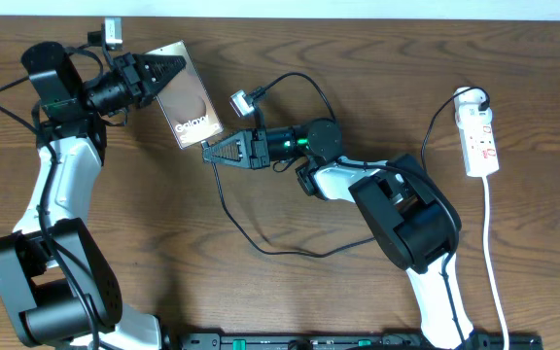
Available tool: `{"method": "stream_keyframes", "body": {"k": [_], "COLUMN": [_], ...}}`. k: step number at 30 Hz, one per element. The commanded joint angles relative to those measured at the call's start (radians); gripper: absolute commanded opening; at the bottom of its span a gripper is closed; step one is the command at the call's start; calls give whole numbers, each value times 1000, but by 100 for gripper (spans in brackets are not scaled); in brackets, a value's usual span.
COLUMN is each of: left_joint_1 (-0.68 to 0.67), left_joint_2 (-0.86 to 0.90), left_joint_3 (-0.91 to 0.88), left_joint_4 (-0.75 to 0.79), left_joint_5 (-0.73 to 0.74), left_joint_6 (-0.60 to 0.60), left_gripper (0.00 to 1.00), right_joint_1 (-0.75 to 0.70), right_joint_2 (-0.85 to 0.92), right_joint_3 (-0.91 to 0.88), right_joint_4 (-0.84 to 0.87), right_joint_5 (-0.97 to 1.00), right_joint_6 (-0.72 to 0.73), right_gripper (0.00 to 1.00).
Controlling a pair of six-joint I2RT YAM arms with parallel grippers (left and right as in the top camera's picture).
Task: Plug charger to phone and switch on socket
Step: 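Push the connector into the phone's bottom port with the right gripper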
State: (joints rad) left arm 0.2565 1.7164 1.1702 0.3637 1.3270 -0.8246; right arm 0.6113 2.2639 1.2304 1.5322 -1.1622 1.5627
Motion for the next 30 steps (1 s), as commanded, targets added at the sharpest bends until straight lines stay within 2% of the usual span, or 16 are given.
{"method": "stream_keyframes", "body": {"k": [1, 8, 18, 30], "left_joint_1": [-7, -7, -40, -40], "left_joint_2": [-10, -10, -10, -10], "left_joint_3": [25, 25, 25, 25], "left_joint_4": [4, 4, 5, 5], "left_joint_5": [66, 80, 79, 79], "left_joint_6": [19, 8, 19, 19], "left_gripper": [7, 8, 7, 7], "right_joint_1": [-9, -15, -17, -56], "right_joint_2": [-6, -6, -6, -6], "right_joint_3": [11, 11, 11, 11], "right_joint_4": [43, 43, 42, 42], "right_joint_5": [53, 57, 162, 169], "right_joint_6": [11, 11, 0, 8], "right_gripper": [1, 1, 1, 1]}}
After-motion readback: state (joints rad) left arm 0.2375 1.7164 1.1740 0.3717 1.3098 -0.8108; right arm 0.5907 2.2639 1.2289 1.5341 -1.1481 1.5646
